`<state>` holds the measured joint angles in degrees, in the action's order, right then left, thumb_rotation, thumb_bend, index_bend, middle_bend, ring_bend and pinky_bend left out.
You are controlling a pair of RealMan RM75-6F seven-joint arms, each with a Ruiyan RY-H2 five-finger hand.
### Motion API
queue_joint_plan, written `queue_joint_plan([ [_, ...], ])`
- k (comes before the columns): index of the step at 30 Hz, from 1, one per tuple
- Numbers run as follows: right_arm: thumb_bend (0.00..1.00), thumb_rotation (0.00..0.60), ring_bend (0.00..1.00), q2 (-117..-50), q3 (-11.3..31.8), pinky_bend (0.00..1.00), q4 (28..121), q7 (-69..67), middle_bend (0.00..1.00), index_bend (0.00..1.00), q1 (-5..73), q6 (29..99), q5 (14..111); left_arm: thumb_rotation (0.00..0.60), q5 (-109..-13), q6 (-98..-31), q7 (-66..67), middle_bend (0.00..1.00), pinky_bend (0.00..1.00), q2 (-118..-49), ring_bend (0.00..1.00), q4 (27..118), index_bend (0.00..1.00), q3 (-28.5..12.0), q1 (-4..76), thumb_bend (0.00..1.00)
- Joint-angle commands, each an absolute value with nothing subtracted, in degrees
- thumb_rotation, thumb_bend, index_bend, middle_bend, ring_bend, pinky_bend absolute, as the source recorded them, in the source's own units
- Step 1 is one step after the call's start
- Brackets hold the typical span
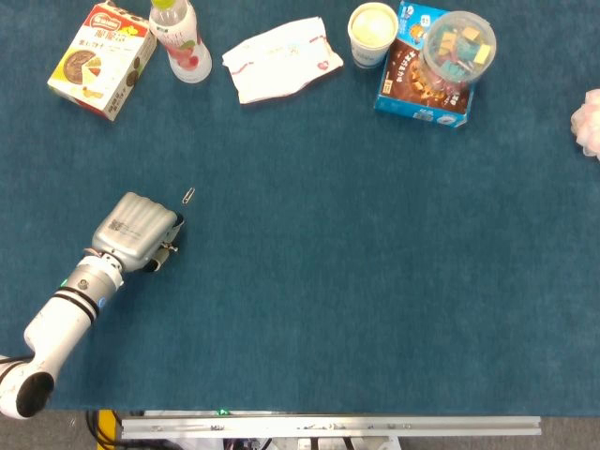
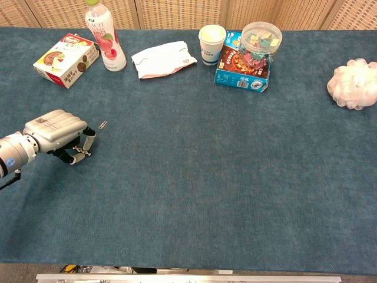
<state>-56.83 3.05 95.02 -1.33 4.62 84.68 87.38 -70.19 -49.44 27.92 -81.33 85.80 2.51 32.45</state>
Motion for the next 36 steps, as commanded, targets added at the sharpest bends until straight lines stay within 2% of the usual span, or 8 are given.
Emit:
queue_joint_plan([
  [1,0.32,0.6,0.33,-56.8,3.1,0.42,95.0,-1.4,0.37,0.3,4.5,84.8,87.4,0.6,-70.0,-49.5,28.0,0.94,0.94,-81.3,0.92,85.8,0.52,2.6,32.5,0.35],
  [10,0.32,0.6,0.33,-56.7,3.1,0.42,95.0,-1.8,0.38,0.3,4.3,85.4,87.8,0.6,-70.4,-49.8,25.1,0.95,0.95,-80.6,0.93,86.8,0.57,2.2,32.6,0.36],
  [17,0.32,0.6,0.33,-56.8,3.1,0.42,94.8,-2.1,0.38,0.3,4.0,85.9,88.0,0.6,-71.8,-49.2,19.1,0.96,0.95,-77.3,0.93,90.2,0.58,0.8,33.4,0.37],
  [26,0.32,0.6,0.33,-57.0,3.1,0.42,94.7,-2.5,0.39,0.3,3.8,86.4,88.3,0.6,-72.9,-44.3,6.5,0.96,0.95,-72.5,0.93,95.5,0.6,-2.2,36.2,0.38],
  [36,0.32,0.6,0.33,-57.0,2.9,0.42,93.9,-3.9,0.39,0.3,3.2,86.9,88.4,0.6,-71.8,-40.6,-2.5,0.96,0.95,-72.1,0.93,96.2,0.6,-5.5,39.3,0.38],
])
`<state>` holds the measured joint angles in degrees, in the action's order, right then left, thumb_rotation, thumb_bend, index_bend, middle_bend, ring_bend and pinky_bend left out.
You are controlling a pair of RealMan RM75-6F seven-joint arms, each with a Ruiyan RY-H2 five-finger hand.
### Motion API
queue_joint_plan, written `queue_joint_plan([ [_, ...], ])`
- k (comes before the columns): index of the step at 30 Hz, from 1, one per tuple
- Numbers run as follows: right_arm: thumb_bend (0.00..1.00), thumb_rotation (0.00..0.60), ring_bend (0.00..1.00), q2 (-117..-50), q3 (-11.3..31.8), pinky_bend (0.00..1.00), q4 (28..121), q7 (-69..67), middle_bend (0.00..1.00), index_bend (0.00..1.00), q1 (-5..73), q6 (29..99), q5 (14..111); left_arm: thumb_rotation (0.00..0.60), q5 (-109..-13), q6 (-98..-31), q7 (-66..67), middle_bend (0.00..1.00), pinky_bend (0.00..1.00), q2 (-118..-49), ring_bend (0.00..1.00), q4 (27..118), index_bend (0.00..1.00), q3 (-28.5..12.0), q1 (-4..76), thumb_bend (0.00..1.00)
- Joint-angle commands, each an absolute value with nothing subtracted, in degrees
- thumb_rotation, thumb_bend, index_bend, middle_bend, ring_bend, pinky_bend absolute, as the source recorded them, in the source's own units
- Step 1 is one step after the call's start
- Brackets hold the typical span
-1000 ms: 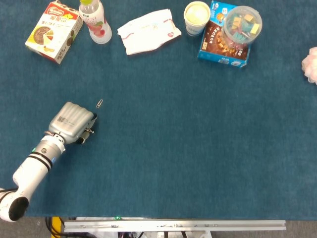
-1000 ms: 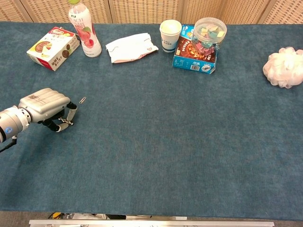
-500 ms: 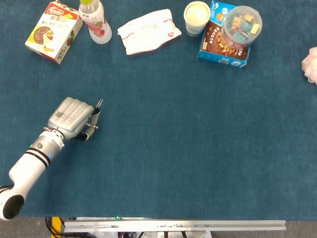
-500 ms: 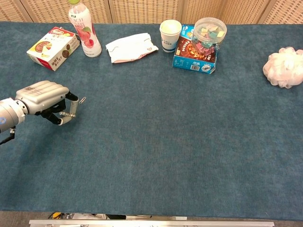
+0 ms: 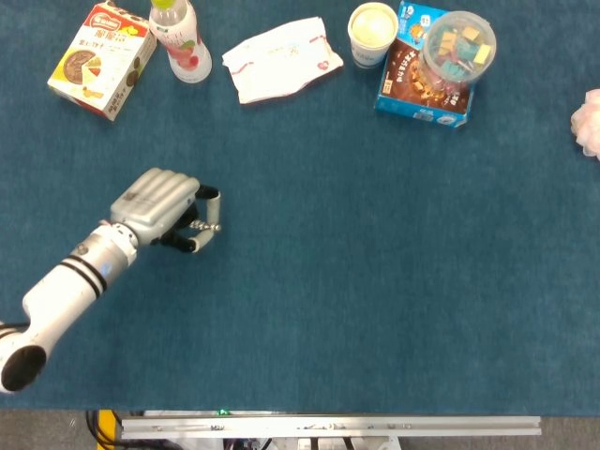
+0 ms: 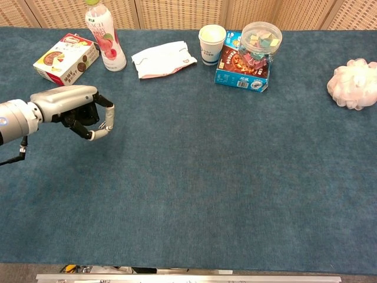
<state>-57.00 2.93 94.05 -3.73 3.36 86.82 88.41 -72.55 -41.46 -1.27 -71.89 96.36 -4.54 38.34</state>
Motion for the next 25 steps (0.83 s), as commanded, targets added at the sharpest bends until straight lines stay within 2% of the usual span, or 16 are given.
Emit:
queue_joint_plan([
  [1,0.32,0.6,0.33,-57.0,2.9,0.42,93.8,-4.1,0.39,0.3,3.2,87.0,88.4,0.6,-71.5,-40.4,-2.8,0.96,0.95,-72.3,0.93,95.9,0.6,-5.7,39.5,0.38],
  [25,0.32,0.6,0.34,-56.6,3.0,0.42,93.3,-5.1,0.39,0.3,1.9,88.3,88.0,0.6,-61.9,-38.1,-1.8,0.96,0.95,-77.6,0.93,86.8,0.6,-7.0,43.4,0.38],
])
